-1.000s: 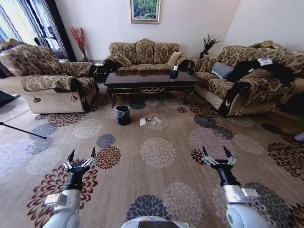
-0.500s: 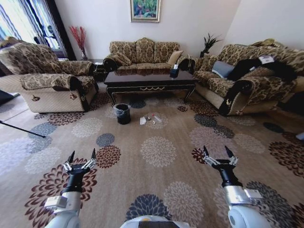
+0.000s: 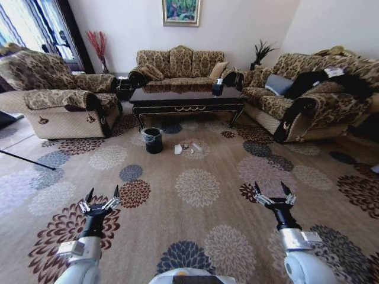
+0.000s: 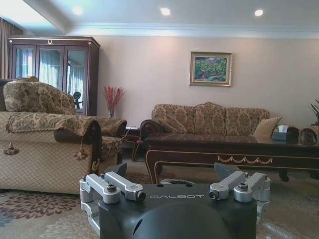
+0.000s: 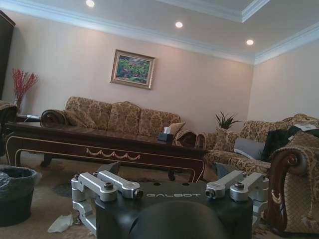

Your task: Move to the front of the table and pick up the trash from the floor, then place it into the trash bin.

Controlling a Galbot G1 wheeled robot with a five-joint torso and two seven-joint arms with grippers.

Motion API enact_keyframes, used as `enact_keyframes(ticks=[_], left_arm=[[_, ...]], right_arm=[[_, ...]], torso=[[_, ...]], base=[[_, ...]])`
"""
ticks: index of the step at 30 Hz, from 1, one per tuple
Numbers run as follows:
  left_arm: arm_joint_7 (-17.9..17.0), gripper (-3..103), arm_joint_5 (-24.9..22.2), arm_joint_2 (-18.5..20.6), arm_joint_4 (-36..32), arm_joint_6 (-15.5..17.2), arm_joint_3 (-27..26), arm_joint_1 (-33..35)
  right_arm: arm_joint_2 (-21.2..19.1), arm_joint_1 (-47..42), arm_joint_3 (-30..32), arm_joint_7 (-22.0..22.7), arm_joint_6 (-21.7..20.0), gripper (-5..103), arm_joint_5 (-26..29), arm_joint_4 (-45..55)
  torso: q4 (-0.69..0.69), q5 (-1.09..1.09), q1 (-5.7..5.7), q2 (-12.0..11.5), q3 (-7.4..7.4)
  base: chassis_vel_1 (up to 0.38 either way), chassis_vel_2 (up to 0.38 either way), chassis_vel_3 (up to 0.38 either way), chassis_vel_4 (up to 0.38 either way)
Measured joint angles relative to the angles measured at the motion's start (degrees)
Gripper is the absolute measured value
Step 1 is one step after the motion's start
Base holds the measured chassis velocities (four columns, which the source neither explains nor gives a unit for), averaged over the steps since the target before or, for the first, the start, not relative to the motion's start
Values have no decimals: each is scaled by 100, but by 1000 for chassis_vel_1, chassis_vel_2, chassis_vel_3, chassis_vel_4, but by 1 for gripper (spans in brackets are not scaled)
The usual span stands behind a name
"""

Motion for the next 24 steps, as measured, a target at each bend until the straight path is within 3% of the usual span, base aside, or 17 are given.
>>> enact_keyframes(ticks=[8, 24], left_arm=[[-10, 100, 15, -39, -103, 29, 57, 58], [-29, 100, -186, -6, -461, 132, -48, -1]], right_arm=[[-101, 117, 120, -90, 187, 100, -269, -299], [-57, -37, 93, -287, 149, 100, -32, -25]], torso=[[2, 0, -74, -198, -124], [-1, -1, -186, -573, -387]], base=[[0, 0, 0, 0], [0, 0, 0, 0]])
